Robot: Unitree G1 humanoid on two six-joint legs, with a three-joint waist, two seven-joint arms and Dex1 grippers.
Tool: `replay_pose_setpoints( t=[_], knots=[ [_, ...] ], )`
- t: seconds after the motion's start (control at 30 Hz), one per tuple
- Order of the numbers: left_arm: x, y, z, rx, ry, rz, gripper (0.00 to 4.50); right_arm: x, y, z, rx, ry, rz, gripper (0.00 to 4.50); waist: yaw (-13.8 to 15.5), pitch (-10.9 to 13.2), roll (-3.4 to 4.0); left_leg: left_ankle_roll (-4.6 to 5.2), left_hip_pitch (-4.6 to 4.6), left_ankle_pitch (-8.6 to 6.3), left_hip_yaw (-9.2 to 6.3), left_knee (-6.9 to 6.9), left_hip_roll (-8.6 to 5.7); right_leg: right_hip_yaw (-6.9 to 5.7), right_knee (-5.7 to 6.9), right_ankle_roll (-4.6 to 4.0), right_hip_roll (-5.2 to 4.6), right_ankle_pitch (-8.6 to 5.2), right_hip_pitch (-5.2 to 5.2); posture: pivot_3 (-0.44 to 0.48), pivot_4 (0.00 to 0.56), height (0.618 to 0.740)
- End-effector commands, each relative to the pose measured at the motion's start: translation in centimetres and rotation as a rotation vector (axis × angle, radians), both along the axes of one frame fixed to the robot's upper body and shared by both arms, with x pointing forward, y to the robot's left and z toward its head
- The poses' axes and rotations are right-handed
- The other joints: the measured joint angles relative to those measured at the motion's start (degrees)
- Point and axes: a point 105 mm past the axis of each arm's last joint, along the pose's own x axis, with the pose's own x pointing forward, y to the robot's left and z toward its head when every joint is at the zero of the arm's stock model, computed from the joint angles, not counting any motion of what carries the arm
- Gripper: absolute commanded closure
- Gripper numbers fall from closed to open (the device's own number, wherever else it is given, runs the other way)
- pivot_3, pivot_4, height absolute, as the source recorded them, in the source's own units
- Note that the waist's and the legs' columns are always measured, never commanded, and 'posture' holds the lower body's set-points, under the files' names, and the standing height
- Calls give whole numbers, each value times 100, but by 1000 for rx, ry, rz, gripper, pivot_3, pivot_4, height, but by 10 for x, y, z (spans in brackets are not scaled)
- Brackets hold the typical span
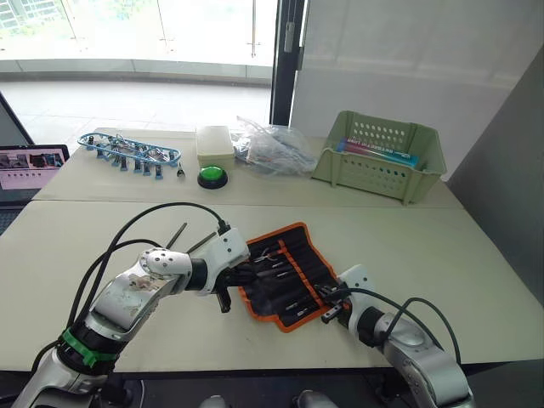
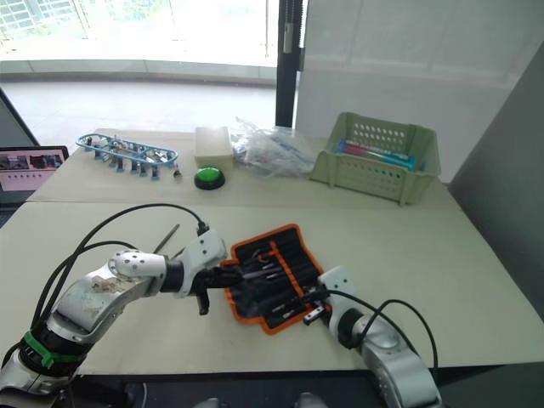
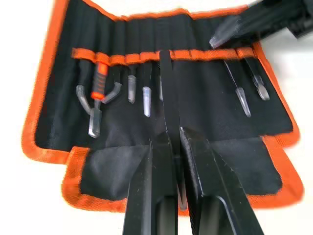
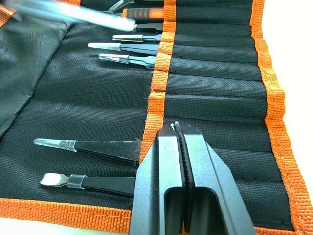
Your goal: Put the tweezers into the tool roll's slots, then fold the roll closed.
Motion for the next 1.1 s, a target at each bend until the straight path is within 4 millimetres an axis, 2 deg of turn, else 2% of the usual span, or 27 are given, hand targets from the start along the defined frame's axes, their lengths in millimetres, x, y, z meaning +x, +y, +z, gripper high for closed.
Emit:
replay_pose_setpoints(
  t=[0.03, 0.3, 0.4, 0.57, 0.87, 0.97, 1.1],
  knots=[
    [-4, -9, 9, 47, -41, -70, 4463, -15, -11, -45, -54, 192, -43, 4500, 2, 0, 0, 0, -1, 0, 0, 0, 0, 0, 0, 0, 0, 0, 0, 0, 150, 738],
    [1, -10, -3, 166, -61, -97, 4463, -18, -11, -45, -50, 192, -59, 4500, 17, 0, -1, 0, -1, 0, 0, 0, -1, 3, 0, 2, 3, -2, 0, 0, 150, 738],
    [0, -14, -4, 160, -49, -104, 4463, -20, -11, -46, -47, 195, -64, 4500, 40, -1, -1, 0, -3, 0, 0, 1, -1, 4, 0, 3, 4, -2, 0, 0, 150, 738],
    [9, -15, -7, 191, -79, -90, 4463, -23, -11, -47, -44, 199, -72, 4500, 68, -3, -4, 1, -3, 0, 0, 2, -2, 4, 1, 5, 4, -3, 2, 0, 150, 738],
    [22, -39, -9, 186, -118, -128, 4463, -25, -10, -47, -40, 201, -82, 4500, 77, -11, -16, 1, -5, 1, -2, 5, -5, 4, 2, 7, 8, -4, 7, 0, 150, 738],
    [18, -50, -8, 145, -101, -162, 4463, -26, -11, -47, -40, 202, -86, 4500, 88, -8, -10, 2, -6, 1, -4, 6, -8, 5, 3, 11, 8, -4, 9, 0, 150, 738],
    [16, -52, -10, 154, -108, -191, 4463, -26, -12, -46, -41, 201, -91, 4500, 98, -8, -10, 2, -6, 1, -8, 8, -11, 5, 3, 29, 7, 4, 13, 0, 150, 738]
  ],
)
